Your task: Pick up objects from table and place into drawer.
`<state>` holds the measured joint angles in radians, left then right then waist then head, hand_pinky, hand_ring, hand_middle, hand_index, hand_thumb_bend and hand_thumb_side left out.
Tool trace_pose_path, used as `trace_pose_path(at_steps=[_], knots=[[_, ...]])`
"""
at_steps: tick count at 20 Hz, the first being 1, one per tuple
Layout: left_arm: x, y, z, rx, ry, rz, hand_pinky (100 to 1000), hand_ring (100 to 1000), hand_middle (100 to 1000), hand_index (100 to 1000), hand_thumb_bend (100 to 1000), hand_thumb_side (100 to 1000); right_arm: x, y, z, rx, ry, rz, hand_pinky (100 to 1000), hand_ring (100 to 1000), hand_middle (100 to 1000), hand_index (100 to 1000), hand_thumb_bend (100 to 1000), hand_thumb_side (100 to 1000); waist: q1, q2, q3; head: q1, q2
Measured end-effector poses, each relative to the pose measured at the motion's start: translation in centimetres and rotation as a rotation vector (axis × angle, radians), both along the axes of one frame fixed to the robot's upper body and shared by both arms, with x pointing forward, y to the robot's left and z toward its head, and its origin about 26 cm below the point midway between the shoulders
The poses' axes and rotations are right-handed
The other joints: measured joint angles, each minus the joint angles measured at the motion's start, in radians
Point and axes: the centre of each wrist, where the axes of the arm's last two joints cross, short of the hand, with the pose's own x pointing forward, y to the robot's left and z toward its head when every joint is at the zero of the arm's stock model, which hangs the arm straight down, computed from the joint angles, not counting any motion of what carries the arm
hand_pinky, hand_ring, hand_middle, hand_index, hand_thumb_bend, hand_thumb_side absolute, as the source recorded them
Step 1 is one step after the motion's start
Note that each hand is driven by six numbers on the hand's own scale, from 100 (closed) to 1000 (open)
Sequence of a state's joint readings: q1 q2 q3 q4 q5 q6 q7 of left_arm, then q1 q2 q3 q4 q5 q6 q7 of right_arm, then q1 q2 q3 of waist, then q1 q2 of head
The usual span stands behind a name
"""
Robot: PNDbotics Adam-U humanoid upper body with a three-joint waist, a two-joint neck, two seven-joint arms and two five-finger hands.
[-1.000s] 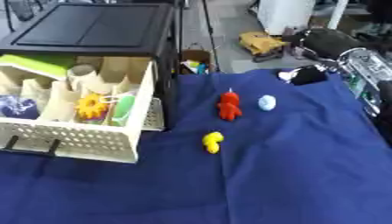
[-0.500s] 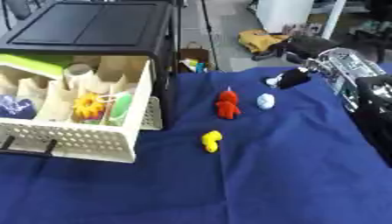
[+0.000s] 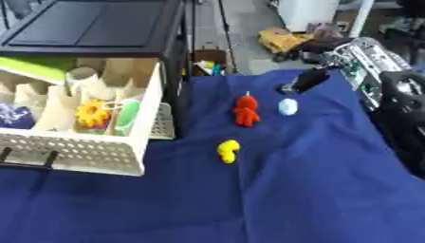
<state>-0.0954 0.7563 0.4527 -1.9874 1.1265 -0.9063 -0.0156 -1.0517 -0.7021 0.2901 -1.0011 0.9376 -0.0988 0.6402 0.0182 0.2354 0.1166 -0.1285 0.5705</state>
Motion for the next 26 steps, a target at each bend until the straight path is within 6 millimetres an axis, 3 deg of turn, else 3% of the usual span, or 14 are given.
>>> trace_pose_path(at_steps=[12, 26], knots=[[0.0, 0.0, 0.0, 0.008, 0.001, 0.007, 666, 779, 789, 933, 407, 1000, 1.4, -0.9, -2.8, -0.041, 0.062, -0.083, 815, 912, 855, 985, 477, 655, -0.002, 0.009, 0.007, -0.008, -0.002], [0.0, 0.0, -0.6, 0.004, 0.008, 0.018, 666, 781, 791, 934, 407, 1000, 1.6, -2.3, -4.0, -0.015, 0.029, -0.143, 784, 879, 788, 933, 454, 664, 0.006, 0.027, 0.014, -0.025, -0.018]])
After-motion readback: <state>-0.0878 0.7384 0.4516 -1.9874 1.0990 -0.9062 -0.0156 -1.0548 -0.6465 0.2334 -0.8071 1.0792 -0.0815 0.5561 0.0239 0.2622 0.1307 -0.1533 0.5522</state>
